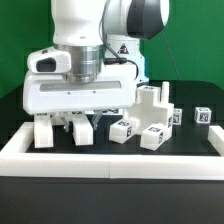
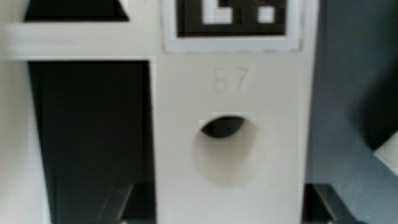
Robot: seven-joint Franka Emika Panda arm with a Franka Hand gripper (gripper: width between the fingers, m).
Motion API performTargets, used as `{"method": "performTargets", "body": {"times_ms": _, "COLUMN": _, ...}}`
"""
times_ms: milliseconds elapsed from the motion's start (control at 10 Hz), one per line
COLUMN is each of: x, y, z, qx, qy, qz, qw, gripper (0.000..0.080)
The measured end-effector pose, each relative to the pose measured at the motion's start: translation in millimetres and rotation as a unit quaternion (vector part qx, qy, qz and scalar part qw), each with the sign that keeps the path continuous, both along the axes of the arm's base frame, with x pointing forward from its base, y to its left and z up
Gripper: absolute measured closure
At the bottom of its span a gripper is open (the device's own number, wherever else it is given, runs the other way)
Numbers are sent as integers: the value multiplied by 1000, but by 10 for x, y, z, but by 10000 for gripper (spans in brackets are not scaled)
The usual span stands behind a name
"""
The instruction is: Assemble chair
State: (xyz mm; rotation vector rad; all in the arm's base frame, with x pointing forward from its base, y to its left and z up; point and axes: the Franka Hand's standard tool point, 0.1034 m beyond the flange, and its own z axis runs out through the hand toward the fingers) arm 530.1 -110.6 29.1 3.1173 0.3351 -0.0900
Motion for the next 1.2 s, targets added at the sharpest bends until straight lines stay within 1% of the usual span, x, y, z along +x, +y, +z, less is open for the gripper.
{"method": "performTargets", "body": {"times_ms": 200, "x": 0, "y": -12, "z": 119, "qx": 2, "qy": -6, "qz": -12, "qw": 1000, "gripper": 511}}
{"method": "performTargets", "body": {"times_ms": 300, "x": 38, "y": -1, "z": 229, "qx": 5, "qy": -11, "qz": -24, "qw": 1000, "gripper": 511}}
{"method": "performTargets", "body": {"times_ms": 400, "x": 52, "y": 1, "z": 248, "qx": 5, "qy": -14, "qz": -26, "qw": 1000, "gripper": 511}}
{"method": "performTargets", "body": {"times_ms": 700, "x": 35, "y": -2, "z": 216, "qx": 4, "qy": -11, "qz": -36, "qw": 999, "gripper": 510}}
{"method": "performTargets", "body": {"times_ms": 800, "x": 33, "y": -2, "z": 214, "qx": 4, "qy": -11, "qz": -53, "qw": 999, "gripper": 510}}
{"method": "performTargets", "body": {"times_ms": 900, "x": 12, "y": -10, "z": 232, "qx": 6, "qy": -7, "qz": -104, "qw": 995, "gripper": 510}}
{"method": "performTargets", "body": {"times_ms": 1100, "x": -14, "y": -30, "z": 371, "qx": 11, "qy": -6, "qz": -197, "qw": 980, "gripper": 510}}
{"method": "performTargets", "body": {"times_ms": 1200, "x": -22, "y": -52, "z": 423, "qx": 13, "qy": -5, "qz": -199, "qw": 980, "gripper": 510}}
